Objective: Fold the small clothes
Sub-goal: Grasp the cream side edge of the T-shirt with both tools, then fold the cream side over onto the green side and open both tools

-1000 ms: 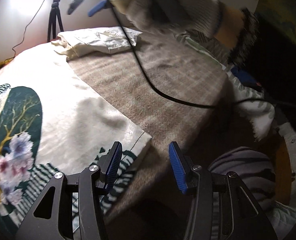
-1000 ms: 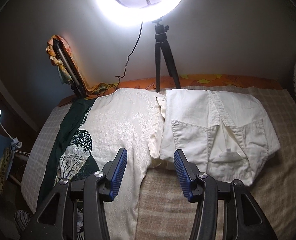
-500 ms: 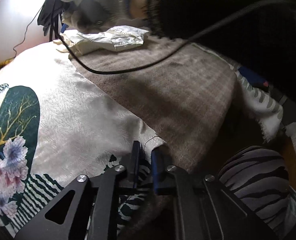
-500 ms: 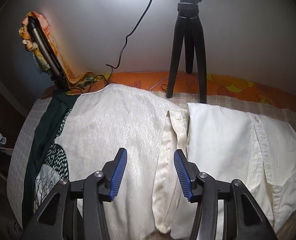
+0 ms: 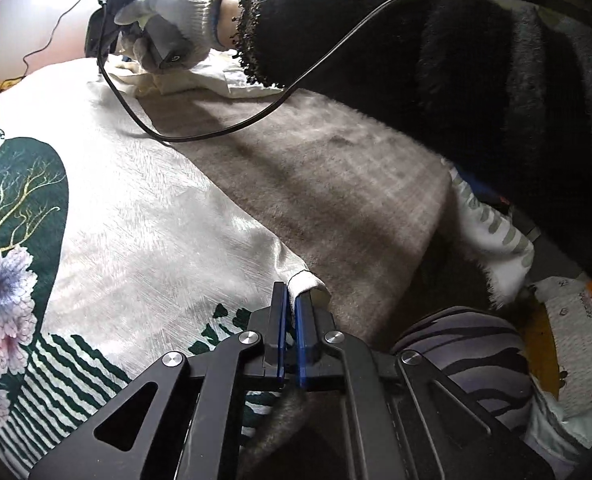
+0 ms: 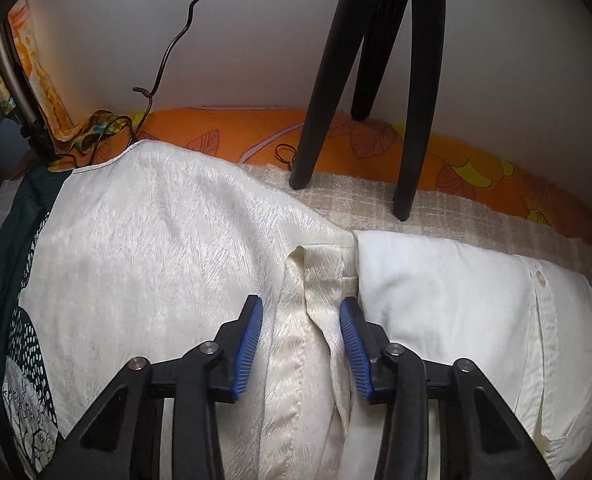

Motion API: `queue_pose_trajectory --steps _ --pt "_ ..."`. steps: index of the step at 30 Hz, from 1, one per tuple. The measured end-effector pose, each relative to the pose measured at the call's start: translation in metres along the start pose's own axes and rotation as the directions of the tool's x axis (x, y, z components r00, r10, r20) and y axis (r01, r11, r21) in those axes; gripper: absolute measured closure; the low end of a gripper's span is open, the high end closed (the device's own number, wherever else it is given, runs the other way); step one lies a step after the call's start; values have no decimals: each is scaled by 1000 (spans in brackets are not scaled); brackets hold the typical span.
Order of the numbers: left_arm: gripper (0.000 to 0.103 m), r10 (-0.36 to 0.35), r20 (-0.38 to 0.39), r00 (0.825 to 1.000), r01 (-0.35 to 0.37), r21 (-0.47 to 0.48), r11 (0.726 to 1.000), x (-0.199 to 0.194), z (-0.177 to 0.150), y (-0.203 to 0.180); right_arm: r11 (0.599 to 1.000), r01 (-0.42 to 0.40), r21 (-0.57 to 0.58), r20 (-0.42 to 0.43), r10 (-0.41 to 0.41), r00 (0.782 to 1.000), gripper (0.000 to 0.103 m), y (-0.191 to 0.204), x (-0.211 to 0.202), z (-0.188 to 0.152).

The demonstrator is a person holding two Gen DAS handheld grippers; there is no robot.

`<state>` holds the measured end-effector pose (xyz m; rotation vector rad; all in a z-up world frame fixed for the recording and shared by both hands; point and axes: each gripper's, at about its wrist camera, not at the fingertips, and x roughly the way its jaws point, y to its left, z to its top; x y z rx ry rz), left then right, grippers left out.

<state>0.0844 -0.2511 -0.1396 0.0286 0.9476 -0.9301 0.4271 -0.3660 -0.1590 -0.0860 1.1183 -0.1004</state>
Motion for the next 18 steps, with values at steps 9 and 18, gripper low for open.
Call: queue_pose_trajectory --steps 9,18 --pt "102 -36 55 998 40 -63 997 -22 -2 13 995 -56 87 34 54 998 103 -17 -19 9" --pt "102 -27 95 995 38 -114 993 -44 -10 21 993 -67 101 91 58 994 103 -14 -58 12"
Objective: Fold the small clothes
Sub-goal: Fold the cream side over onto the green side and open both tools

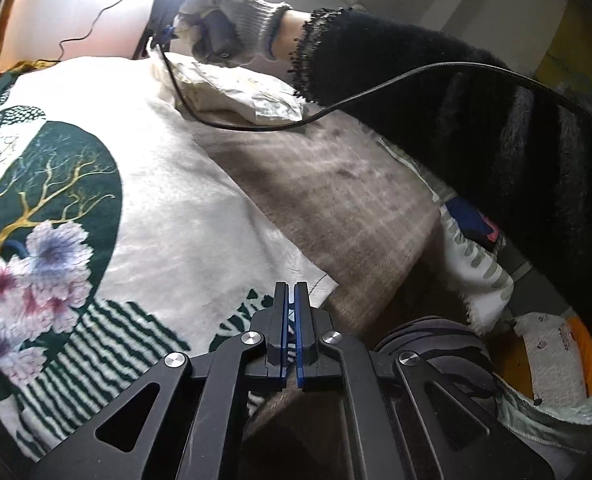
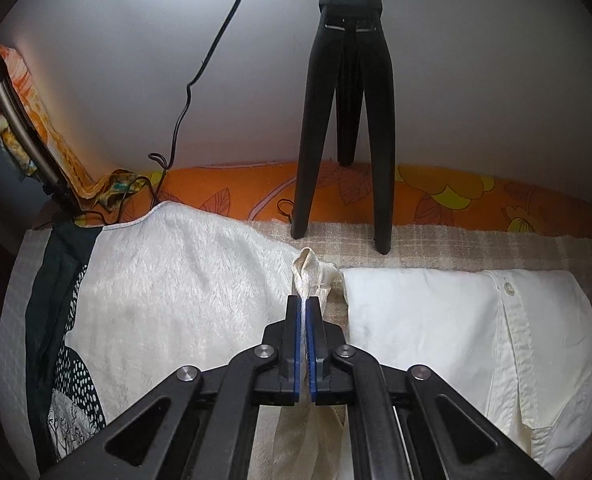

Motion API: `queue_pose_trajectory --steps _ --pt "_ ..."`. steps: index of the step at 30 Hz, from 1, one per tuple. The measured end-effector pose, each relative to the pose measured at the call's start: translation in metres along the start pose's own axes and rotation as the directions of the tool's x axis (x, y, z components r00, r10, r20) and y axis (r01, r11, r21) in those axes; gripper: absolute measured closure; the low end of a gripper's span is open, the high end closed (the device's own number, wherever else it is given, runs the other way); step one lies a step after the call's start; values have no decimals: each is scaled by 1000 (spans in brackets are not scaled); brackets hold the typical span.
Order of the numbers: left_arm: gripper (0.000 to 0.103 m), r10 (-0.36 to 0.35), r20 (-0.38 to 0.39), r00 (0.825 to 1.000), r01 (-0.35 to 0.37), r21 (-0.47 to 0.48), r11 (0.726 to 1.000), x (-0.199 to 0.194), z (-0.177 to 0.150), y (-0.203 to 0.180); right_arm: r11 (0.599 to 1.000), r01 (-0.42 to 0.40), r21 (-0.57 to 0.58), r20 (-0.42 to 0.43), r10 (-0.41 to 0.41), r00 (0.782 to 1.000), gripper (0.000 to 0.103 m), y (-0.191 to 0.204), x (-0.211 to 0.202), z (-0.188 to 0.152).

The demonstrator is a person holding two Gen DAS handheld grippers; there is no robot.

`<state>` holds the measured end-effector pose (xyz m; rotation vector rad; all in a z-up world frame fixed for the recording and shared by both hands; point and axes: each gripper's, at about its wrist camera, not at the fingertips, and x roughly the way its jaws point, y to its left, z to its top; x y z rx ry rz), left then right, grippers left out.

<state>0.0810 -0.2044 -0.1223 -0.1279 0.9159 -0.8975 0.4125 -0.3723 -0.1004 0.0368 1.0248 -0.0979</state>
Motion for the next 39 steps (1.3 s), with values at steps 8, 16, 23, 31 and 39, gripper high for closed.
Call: queue_pose_trajectory --steps 8,16,23,31,39 --pt "61 11 -33 999 -8 90 996 24 3 -22 1000 16 -19 -7 -17 1000 103 7 -1 -2" --pt "102 109 -64 992 -96 187 978 74 5 -31 1000 10 -16 -24 -11 1000 103 4 11 -7" --pt "102 35 5 999 -36 64 997 43 5 -7 1000 13 -11 -17 -13 1000 103 6 7 -7" --pt "102 42 115 992 -31 -94 995 -13 -10 29 1000 19 -11 24 -19 1000 103 31 -20 3" --pt "102 63 185 981 -32 -169 985 -49 -30 50 996 22 -91 44 -18 999 103 101 -29 10"
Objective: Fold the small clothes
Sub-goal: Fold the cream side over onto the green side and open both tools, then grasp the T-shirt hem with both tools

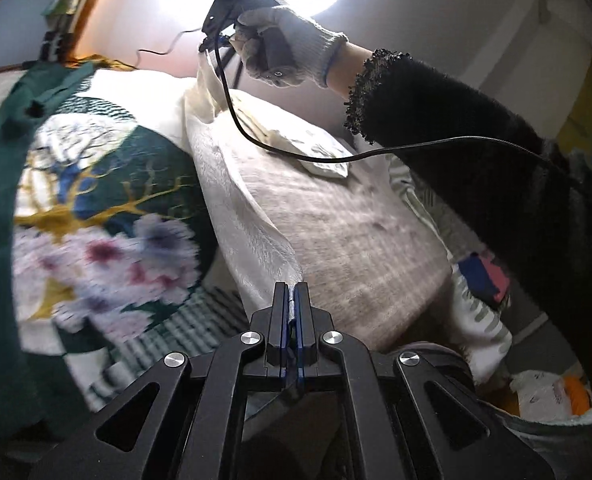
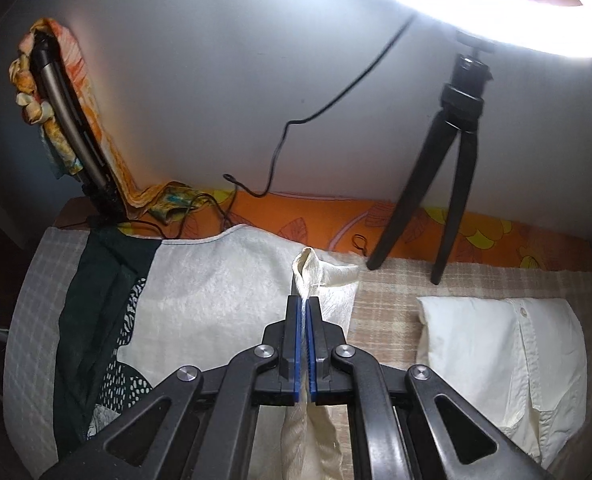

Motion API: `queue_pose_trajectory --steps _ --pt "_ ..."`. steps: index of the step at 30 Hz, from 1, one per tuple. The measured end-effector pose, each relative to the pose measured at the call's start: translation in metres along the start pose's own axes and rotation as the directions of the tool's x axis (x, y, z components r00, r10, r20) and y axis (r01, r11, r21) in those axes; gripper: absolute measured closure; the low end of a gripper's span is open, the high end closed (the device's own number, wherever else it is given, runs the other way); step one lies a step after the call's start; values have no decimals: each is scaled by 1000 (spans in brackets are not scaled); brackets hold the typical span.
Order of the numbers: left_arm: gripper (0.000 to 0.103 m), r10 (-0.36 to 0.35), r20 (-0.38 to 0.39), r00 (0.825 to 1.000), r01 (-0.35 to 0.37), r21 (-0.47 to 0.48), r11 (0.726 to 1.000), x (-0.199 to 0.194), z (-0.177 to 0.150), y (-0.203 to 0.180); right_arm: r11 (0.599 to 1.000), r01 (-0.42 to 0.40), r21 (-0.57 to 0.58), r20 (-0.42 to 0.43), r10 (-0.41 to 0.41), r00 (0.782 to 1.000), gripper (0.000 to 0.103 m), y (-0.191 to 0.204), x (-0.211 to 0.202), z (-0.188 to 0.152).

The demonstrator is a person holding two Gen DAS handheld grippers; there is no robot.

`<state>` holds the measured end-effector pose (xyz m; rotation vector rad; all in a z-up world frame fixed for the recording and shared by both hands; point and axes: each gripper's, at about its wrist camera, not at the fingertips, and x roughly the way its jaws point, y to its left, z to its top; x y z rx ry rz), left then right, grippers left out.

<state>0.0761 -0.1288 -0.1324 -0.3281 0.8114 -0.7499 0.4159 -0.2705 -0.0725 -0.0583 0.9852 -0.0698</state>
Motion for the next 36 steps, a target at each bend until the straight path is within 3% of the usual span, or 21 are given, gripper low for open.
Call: queue_pose_trajectory --steps 9,16,18,20,21,22,25,27,32,35,36 --pt "102 42 21 999 -40 -98 994 -28 -10 38 995 0 -104 -25 -3 1000 103 82 25 15" --pt "102 71 11 997 -69 -134 989 -38 -18 53 993 -3 -117 -50 -3 999 103 111 49 17" --pt "102 59 -18 998 -61 -139 988 -36 -20 56 992 -61 -111 -73 53 996 102 115 56 15" --pt "101 67 -38 997 -72 -149 986 -35 -22 57 983 -150 -106 -76 143 987 96 119 53 13" --pt "96 74 -49 996 -81 -150 985 -37 -23 58 978 -179 -106 -60 173 983 75 119 45 11" --pt "93 80 -59 995 -87 -147 985 -38 -24 59 975 -195 -102 -31 193 981 62 116 36 9" --pt "92 64 -38 997 -69 -155 985 -54 -23 61 976 -213 -55 -1 213 977 66 96 18 -7" --pt "92 80 -17 997 -81 -143 986 -65 -24 61 983 -182 11 -22 182 983 67 75 15 -27" --pt "92 114 52 992 -105 -153 983 -98 -20 69 975 -193 113 -84 203 976 77 46 22 -79" --pt "92 154 80 985 -139 -169 976 -113 -15 74 963 -238 128 -105 252 962 77 49 29 -97" --pt "92 168 89 982 -151 -173 973 -117 -13 75 952 -278 128 -120 293 949 77 58 35 -101"
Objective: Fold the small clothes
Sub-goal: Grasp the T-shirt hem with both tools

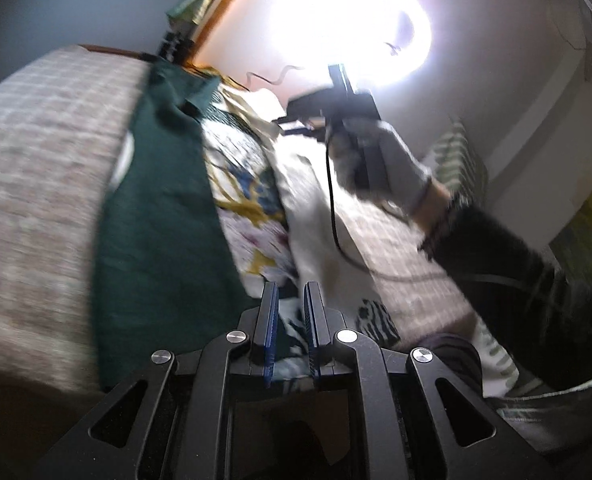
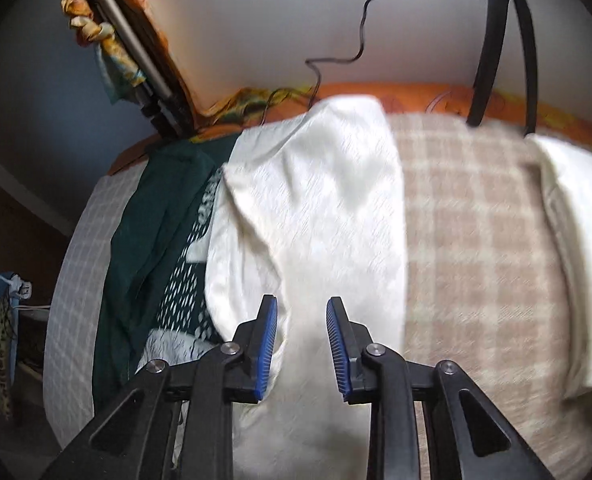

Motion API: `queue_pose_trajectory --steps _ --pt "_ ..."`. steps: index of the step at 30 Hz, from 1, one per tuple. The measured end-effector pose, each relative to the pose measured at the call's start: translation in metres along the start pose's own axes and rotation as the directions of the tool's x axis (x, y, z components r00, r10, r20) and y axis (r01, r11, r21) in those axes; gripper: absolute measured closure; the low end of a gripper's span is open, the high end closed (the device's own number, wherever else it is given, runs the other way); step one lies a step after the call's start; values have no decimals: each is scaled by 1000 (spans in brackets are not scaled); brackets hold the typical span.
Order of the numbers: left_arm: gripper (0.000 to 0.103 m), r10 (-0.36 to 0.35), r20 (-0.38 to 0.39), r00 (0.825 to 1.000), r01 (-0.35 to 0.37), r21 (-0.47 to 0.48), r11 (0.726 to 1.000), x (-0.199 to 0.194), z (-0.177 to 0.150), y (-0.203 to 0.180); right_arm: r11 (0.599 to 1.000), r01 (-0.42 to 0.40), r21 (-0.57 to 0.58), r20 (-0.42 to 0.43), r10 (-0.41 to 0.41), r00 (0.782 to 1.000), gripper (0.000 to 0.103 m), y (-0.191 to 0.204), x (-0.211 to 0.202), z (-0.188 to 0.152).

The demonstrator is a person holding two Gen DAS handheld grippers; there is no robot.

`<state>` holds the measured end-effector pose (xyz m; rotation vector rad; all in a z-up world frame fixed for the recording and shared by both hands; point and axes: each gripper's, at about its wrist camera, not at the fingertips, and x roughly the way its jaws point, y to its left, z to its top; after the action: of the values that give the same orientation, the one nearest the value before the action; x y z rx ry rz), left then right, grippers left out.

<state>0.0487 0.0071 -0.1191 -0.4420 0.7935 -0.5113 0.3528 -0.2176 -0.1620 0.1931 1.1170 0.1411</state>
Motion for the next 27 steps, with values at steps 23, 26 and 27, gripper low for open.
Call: queue_pose_trajectory --steps 23,26,27 --pt "64 234 -126 964 -233 25 972 -28 20 61 993 -3 -116 -25 0 1000 63 -5 -134 -196" --pt "65 228 -163 960 -231 5 973 -24 15 66 995 -28 -92 -67 22 998 62 -14 -135 -228" --pt "64 224 -173 959 -228 -3 974 -22 12 67 996 -43 -82 -85 36 996 61 -16 -134 -239"
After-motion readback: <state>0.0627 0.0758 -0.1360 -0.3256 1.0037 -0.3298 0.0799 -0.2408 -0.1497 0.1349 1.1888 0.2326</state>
